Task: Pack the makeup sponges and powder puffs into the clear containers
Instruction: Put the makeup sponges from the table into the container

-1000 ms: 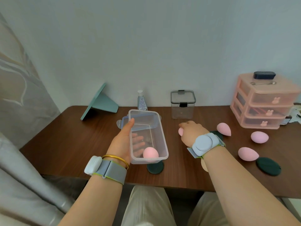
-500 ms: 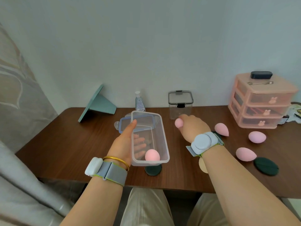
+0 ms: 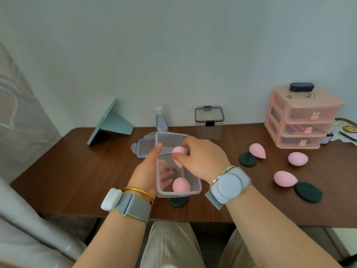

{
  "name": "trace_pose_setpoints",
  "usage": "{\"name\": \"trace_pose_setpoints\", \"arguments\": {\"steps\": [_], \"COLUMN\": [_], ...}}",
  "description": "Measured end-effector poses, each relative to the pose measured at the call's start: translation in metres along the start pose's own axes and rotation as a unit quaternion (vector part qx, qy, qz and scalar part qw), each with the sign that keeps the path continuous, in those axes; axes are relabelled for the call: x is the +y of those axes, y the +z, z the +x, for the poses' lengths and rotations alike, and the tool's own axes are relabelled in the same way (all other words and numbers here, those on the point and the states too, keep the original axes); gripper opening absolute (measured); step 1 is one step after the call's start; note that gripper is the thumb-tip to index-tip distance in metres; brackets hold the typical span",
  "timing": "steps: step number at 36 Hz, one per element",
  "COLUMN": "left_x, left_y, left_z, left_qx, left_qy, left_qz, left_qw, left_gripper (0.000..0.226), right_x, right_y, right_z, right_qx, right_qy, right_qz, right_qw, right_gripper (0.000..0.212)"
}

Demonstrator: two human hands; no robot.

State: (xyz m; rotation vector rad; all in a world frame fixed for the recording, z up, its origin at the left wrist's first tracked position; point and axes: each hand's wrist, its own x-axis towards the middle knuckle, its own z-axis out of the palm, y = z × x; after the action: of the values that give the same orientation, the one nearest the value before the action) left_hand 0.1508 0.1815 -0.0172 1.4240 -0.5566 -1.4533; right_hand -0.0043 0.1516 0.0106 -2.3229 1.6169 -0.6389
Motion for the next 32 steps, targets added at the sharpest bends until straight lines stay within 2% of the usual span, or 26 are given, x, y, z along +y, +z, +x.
{"name": "trace_pose_setpoints", "arguments": {"steps": [3, 7, 13, 18, 22, 29, 32], "left_x": [0.0, -0.002, -0.004, -0.004, -0.004, -0.003, -0.004], "left_y": [0.0, 0.001, 0.0, 0.003, 0.004, 0.008, 0.012], "left_z": [-0.001, 0.001, 0.005, 0.002, 0.0, -0.003, -0.005], "left_qx": [-0.011, -0.016, -0.028, -0.018, -0.038, -0.064, -0.058], "left_qy": [0.011, 0.016, 0.021, 0.021, 0.03, 0.025, 0.02], "left_qz": [0.005, 0.001, -0.004, -0.01, 0.002, -0.014, -0.025], "left_qw": [1.0, 1.0, 0.999, 1.0, 0.999, 0.998, 0.998], "left_gripper": [0.075, 0.093, 0.089, 0.058, 0.043, 0.048, 0.041], "right_x": [0.002, 0.002, 0.003, 0.007, 0.009, 0.012, 0.014], "right_y": [0.007, 0.01, 0.014, 0.016, 0.012, 0.004, -0.001], "right_z": [-0.002, -0.004, -0.005, -0.004, -0.004, -0.009, -0.016], "right_qx": [-0.004, 0.004, 0.022, 0.01, -0.003, 0.017, 0.024], "right_qy": [0.002, -0.009, -0.025, -0.029, -0.033, -0.031, -0.02], "right_qz": [0.004, -0.021, -0.058, -0.082, -0.091, -0.068, -0.039], "right_qw": [1.0, 1.0, 0.998, 0.996, 0.995, 0.997, 0.999], "right_gripper": [0.041, 0.038, 0.04, 0.045, 0.045, 0.044, 0.045]}}
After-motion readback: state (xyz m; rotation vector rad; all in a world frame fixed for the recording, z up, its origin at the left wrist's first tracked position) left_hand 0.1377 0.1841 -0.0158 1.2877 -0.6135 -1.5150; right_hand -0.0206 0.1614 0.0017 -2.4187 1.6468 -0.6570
